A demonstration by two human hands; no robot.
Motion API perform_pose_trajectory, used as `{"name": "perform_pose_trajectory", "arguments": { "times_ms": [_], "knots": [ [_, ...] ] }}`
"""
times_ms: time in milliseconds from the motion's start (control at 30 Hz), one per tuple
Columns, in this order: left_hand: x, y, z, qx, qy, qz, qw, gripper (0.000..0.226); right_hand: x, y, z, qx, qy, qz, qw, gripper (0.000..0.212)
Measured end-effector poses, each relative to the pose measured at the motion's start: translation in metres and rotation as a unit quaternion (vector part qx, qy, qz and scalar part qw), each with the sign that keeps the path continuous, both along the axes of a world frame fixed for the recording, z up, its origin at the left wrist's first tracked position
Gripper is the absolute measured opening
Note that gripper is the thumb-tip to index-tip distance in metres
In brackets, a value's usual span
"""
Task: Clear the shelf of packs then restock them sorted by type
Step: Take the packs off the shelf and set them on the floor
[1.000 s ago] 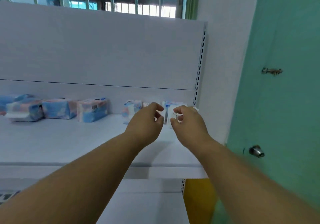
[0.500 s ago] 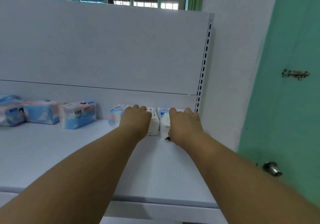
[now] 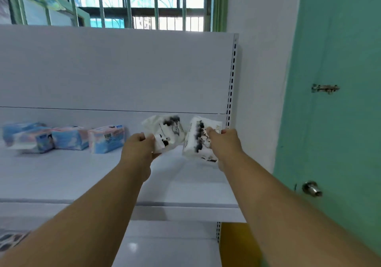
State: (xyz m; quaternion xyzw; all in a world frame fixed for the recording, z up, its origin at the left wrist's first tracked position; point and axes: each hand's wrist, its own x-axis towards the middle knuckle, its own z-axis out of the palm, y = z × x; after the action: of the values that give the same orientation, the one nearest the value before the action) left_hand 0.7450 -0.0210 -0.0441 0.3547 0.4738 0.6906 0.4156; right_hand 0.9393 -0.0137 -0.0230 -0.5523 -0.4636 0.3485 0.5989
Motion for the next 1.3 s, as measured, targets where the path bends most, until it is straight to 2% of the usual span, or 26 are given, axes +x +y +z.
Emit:
{"name": "perform_pose_trajectory", "arguments": {
  "times_ms": [67, 133, 200, 233, 300, 367, 467, 567, 700, 800, 900, 1033, 1233, 1300],
  "knots": [
    [-0.005, -0.023, -0.004, 0.025, -0.051, -0.052, 0.997, 0.038, -0.012, -0.026, -0.004, -0.009, 0.058, -0.005, 0.998, 0.035],
    [-0.012, -0.049, -0.007, 0.04, -0.034, -0.107, 0.993, 0.064, -0.025, -0.05, -0.01, -0.003, 0.096, -0.003, 0.995, 0.04],
    [-0.022, -0.073, -0.009, 0.044, -0.011, -0.156, 0.987, 0.062, -0.038, -0.072, -0.016, 0.013, 0.11, 0.001, 0.994, 0.047],
    [-0.028, -0.084, -0.009, 0.045, -0.026, -0.174, 0.983, 0.056, -0.044, -0.083, -0.017, 0.017, 0.103, 0.002, 0.995, 0.049],
    [-0.042, -0.109, -0.007, 0.036, -0.096, -0.2, 0.974, 0.042, -0.055, -0.102, -0.02, 0.02, 0.078, 0.016, 0.997, 0.043],
    [-0.056, -0.132, -0.006, 0.026, -0.09, -0.19, 0.977, 0.049, -0.065, -0.119, -0.022, 0.024, 0.053, 0.046, 0.997, 0.034],
    [-0.075, -0.169, -0.003, 0.024, -0.02, -0.089, 0.995, 0.056, -0.086, -0.142, -0.022, 0.037, 0.018, 0.104, 0.994, 0.031],
    [-0.095, -0.213, -0.01, 0.025, -0.013, 0.037, 0.999, 0.057, -0.114, -0.165, -0.027, 0.047, -0.003, 0.153, 0.987, 0.028],
    [-0.111, -0.289, -0.036, 0.053, -0.048, 0.117, 0.991, 0.039, -0.153, -0.209, -0.045, 0.054, -0.027, 0.236, 0.97, 0.031],
    [-0.124, -0.361, -0.066, 0.014, -0.037, 0.189, 0.981, 0.037, -0.182, -0.254, -0.067, 0.056, -0.048, 0.31, 0.948, 0.032],
    [-0.139, -0.439, -0.1, -0.045, 0.009, 0.294, 0.955, 0.03, -0.223, -0.308, -0.102, 0.059, -0.076, 0.397, 0.913, 0.034],
    [-0.168, -0.535, -0.156, -0.136, 0.038, 0.402, 0.905, 0.033, -0.285, -0.385, -0.169, 0.043, -0.129, 0.501, 0.855, 0.04],
    [-0.24, -0.633, -0.255, -0.243, 0.02, 0.451, 0.858, 0.023, -0.381, -0.47, -0.266, 0.007, -0.209, 0.571, 0.794, 0.041],
    [-0.268, -0.652, -0.29, -0.277, 0.014, 0.462, 0.842, 0.024, -0.412, -0.487, -0.296, 0.001, -0.259, 0.575, 0.776, 0.048]
  ]
}}
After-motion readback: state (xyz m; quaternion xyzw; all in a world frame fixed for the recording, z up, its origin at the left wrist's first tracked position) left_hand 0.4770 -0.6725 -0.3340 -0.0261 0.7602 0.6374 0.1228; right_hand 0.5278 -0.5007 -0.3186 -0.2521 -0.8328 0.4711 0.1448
